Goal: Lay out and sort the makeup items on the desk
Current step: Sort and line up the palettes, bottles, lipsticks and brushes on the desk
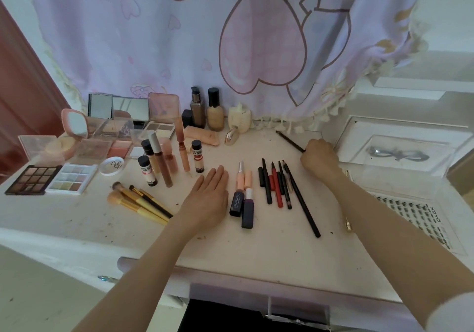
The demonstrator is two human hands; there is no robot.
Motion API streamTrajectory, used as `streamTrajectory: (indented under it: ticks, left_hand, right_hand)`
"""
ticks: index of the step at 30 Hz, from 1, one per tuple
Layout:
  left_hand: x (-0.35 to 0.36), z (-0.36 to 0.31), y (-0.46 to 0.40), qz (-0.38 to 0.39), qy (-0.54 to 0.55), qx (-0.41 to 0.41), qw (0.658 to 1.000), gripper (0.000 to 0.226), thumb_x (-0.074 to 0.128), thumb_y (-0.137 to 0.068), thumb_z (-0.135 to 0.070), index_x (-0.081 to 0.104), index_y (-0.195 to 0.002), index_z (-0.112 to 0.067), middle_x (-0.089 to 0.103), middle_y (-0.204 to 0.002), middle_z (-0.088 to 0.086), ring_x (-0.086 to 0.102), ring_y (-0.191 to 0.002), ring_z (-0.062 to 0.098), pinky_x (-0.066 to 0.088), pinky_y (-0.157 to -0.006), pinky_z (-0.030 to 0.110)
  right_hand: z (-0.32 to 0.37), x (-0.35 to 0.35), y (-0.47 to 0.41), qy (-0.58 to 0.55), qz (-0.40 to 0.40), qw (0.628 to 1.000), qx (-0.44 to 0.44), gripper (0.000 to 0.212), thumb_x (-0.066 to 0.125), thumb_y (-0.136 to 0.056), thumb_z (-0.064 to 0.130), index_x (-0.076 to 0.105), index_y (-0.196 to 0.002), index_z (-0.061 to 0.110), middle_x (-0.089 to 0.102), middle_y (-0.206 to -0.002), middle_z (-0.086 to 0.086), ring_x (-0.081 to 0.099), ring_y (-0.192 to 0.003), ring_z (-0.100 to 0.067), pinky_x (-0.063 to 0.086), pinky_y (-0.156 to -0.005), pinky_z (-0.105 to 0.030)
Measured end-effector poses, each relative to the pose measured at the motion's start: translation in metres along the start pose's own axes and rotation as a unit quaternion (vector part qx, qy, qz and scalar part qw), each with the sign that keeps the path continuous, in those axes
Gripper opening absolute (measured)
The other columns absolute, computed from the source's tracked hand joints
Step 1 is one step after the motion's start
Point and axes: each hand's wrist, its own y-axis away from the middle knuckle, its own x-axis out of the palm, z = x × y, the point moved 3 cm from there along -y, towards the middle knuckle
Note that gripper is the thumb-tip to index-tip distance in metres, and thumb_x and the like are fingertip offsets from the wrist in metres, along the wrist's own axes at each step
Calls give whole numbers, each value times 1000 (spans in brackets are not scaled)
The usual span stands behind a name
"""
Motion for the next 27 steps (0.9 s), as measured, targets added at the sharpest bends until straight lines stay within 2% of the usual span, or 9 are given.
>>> streamTrajectory:
  ticks: [4, 8, 10, 14, 18, 21, 24, 26, 27]
  left_hand:
    - [-2, -1, 0, 7, 3, -2, 1000, 52, 12, -102, -26, -12, -146, -13, -17, -155, 3, -15, -142, 14, -8, -115, 30]
    - [-4, 0, 1, 6, 13, 1, 1000, 52, 15, -102, -25, -7, -148, -13, -12, -156, 3, -11, -143, 15, -4, -116, 30]
    - [-11, -1, 1, -4, 40, -1, 999, 51, 21, -102, -19, 3, -149, -13, -2, -157, 3, -1, -144, 16, 2, -116, 30]
    - [-30, -10, 11, -119, 183, -25, 975, 53, 35, -99, -18, 14, -148, -19, 25, -152, 4, 35, -134, 17, 31, -107, 30]
    - [-43, -32, 33, -245, 301, 71, 919, 67, 50, -94, -23, 11, -148, -27, 26, -147, -1, 39, -127, 10, 39, -101, 28]
    - [-58, -44, 39, -282, 281, 102, 911, 49, 54, -92, -21, 37, -138, -22, 43, -120, -7, 52, -92, -1, 43, -83, 16]
    - [-61, -54, 45, -255, 244, 127, 927, 15, 49, -94, -21, 60, -103, -17, 49, -82, -11, 47, -68, 0, 39, -66, 14]
    - [-54, -58, 47, -215, 222, 123, 943, 18, 43, -96, -29, 58, -96, -19, 49, -70, -11, 45, -60, 3, 34, -57, 18]
    - [-51, -61, 48, -207, 204, 117, 950, 22, 40, -96, -32, 57, -96, -19, 48, -66, -11, 44, -57, 5, 35, -55, 21]
  right_hand:
    - [-8, -14, 23, -90, -3, 995, 32, 34, 45, -84, 3, 34, -53, 11, 33, -57, -5, 37, -57, -23, 26, -49, -27]
    - [-1, -32, 63, -223, -10, 974, 32, 8, 50, -91, 12, 57, -92, 10, 53, -84, -1, 50, -81, -16, 39, -68, -26]
    - [3, -39, 79, -298, 12, 954, 33, 12, 52, -91, 15, 59, -101, 12, 56, -89, 2, 52, -80, -12, 38, -70, -22]
    - [9, -49, 101, -413, 76, 907, 35, 9, 55, -91, 14, 63, -96, 12, 62, -77, 1, 48, -64, -10, 38, -59, -19]
    - [19, -60, 116, -427, 132, 895, -10, 10, 55, -90, 6, 64, -87, 10, 59, -65, -3, 42, -50, -8, 34, -49, -15]
    - [26, -62, 123, -449, 168, 876, -44, 13, 54, -90, 2, 65, -85, 8, 58, -62, -3, 45, -47, -5, 37, -47, -14]
    - [24, -65, 126, -607, 180, 774, -10, 12, 55, -89, 2, 66, -85, 3, 57, -59, -3, 45, -49, -9, 37, -47, -16]
    - [22, -63, 128, -700, 182, 691, 21, 13, 55, -89, 5, 67, -86, 0, 55, -58, -4, 45, -49, -8, 38, -45, -16]
    - [23, -59, 130, -714, 182, 675, 28, 15, 54, -89, 7, 67, -86, 0, 56, -58, -4, 45, -48, -8, 38, -44, -16]
